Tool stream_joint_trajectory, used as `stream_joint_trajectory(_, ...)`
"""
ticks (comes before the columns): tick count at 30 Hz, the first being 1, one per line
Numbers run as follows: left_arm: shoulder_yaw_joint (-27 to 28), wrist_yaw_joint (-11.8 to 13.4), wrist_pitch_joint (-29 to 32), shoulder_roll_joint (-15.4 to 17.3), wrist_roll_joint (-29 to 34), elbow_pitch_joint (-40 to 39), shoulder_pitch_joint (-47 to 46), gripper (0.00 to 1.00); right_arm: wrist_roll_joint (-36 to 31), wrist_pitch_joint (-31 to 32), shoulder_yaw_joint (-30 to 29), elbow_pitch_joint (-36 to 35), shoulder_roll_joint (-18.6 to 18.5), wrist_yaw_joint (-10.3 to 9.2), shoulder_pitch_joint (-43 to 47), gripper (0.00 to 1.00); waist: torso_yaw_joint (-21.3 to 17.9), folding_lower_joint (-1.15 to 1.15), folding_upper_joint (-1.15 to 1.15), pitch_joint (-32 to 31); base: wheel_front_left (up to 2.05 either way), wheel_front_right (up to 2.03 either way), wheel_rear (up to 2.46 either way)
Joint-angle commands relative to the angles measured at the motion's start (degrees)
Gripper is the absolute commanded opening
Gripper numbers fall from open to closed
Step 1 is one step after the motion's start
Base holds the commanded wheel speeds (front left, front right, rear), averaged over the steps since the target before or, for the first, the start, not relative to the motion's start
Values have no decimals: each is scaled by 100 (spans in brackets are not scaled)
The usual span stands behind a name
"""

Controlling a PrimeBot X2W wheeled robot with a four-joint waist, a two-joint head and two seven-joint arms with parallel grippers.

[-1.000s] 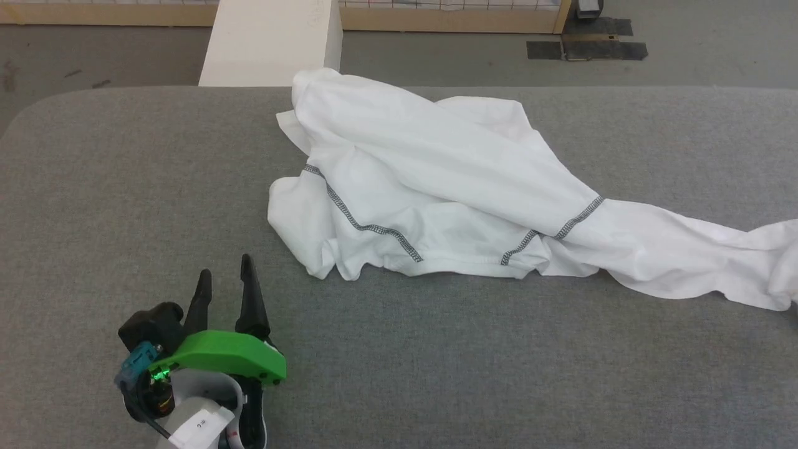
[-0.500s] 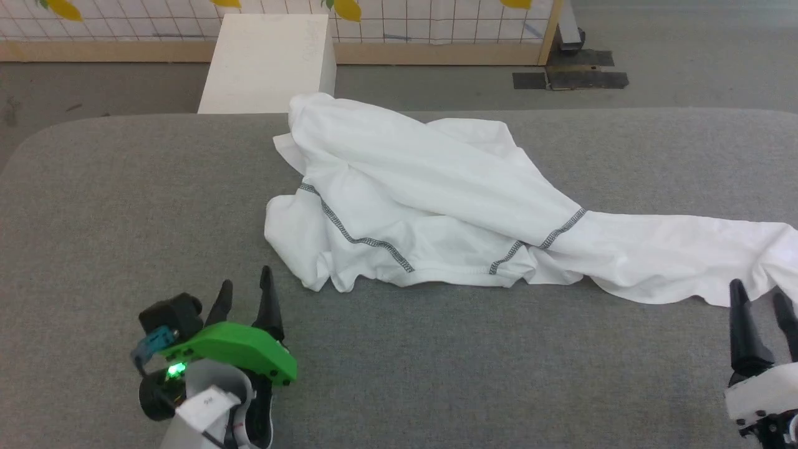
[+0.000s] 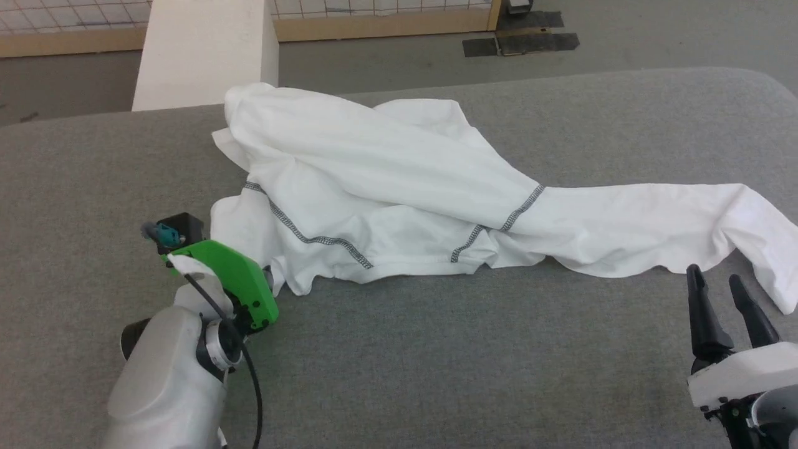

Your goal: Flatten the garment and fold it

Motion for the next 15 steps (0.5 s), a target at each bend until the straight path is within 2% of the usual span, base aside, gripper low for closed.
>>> stream_joint_trajectory(1, -36, -101, 105, -107, -143, 87, 91, 0, 38, -79, -14, 44, 4, -9, -68, 100, -166, 0, 0, 135, 0, 0, 0)
stream_joint_trajectory(5, 80, -346, -109, -207, -394, -84, 268, 0, 54, -163, -42, 165, 4, -9, -5, 100, -156, 0, 0, 145, 0, 0, 0)
stream_joint_trajectory(10, 769, -444, -841, -191, -874, -950, 606, 0, -6, -142, -6, 259, 5, -9, 35, 100, -42, 0, 0, 51, 0, 0, 0)
stream_joint_trajectory(12, 999, -375, -971, -72, -944, -1463, 854, 0, -19, -112, 12, 256, 5, -9, 33, 100, 43, 0, 0, 24, 0, 0, 0)
stream_joint_trajectory(15, 1314, -115, -1068, 146, -908, -2236, 1287, 0, -62, -84, 56, 241, 5, -9, -6, 100, 162, 0, 0, 20, 0, 0, 0)
